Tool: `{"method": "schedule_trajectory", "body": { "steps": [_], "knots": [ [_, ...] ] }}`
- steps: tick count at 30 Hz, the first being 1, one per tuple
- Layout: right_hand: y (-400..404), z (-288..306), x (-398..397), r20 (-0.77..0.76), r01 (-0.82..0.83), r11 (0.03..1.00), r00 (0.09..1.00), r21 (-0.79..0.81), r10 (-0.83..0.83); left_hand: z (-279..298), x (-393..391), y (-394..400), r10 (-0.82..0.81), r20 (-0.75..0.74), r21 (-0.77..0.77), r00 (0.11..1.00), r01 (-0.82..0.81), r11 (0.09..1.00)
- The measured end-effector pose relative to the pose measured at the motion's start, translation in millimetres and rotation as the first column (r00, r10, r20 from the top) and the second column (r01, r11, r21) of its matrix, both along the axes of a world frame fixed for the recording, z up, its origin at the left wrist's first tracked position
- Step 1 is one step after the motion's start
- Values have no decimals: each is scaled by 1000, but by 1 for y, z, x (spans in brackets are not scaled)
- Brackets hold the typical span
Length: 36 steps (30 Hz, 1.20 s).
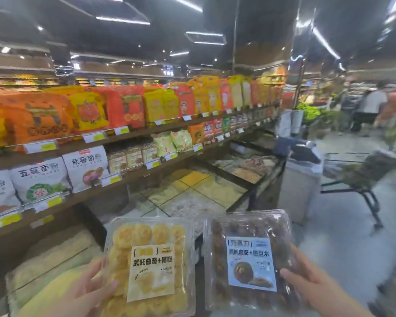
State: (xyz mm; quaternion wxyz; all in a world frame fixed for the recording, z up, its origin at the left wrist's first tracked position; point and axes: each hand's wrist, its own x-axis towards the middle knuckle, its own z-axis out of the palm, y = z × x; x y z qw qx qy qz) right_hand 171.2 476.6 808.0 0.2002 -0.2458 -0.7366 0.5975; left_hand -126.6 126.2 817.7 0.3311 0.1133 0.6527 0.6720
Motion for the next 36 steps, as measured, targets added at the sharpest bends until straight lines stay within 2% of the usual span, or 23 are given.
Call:
{"method": "schedule_trajectory", "body": {
  "steps": [3, 5, 9, 11, 13, 17, 21, 23, 25, 26, 27, 30, 34, 36],
  "knots": [
    [7, -3, 59, -10, 152, 988, 988, 31, -152, -8, 13, 45, -181, 88, 95, 979, 173, 980],
    [8, -4, 100, -14, 253, 967, 967, 36, -253, -12, 26, 75, -284, 86, 143, 955, 270, 952],
    [9, 1, 180, -63, 412, 911, 910, 26, -410, 1, 91, 146, -481, -66, 109, 874, 485, 868],
    [9, 3, 229, -50, 493, 868, 870, 52, -491, 10, 131, 180, -512, -123, 120, 850, 525, 843],
    [6, 9, 278, -62, 568, 820, 823, 67, -564, 13, 170, 212, -537, -131, 166, 834, 552, 817],
    [8, 20, 374, -100, 701, 712, 712, 51, -695, 12, 243, 273, -639, -114, 131, 761, 649, 750],
    [7, 26, 466, -68, 737, 669, 675, 94, -734, 14, 318, 322, -756, -149, 142, 637, 770, 621],
    [9, 35, 501, -70, 777, 625, 630, 80, -774, 10, 353, 342, -786, -132, 187, 604, 794, 579],
    [12, 41, 538, -83, 801, 596, 599, 61, -796, 7, 389, 362, -793, -179, 197, 582, 811, 551],
    [11, 45, 554, -65, 795, 601, 606, 81, -793, 7, 407, 371, -794, -202, 202, 573, 818, 539],
    [13, 44, 573, -66, 809, 581, 586, 85, -807, 4, 423, 381, -812, -206, 211, 546, 835, 508],
    [11, 33, 627, -4, 848, 510, 516, 145, -856, 0, 476, 409, -824, -198, 224, 531, 843, 489],
    [0, 22, 689, 38, 889, 456, 454, 37, -890, -2, 542, 437, -875, -206, 226, 438, 891, 393],
    [-8, 19, 718, 84, 925, 379, 375, 38, -923, 0, 575, 451, -886, -228, 192, 404, 911, 366]
  ]
}}
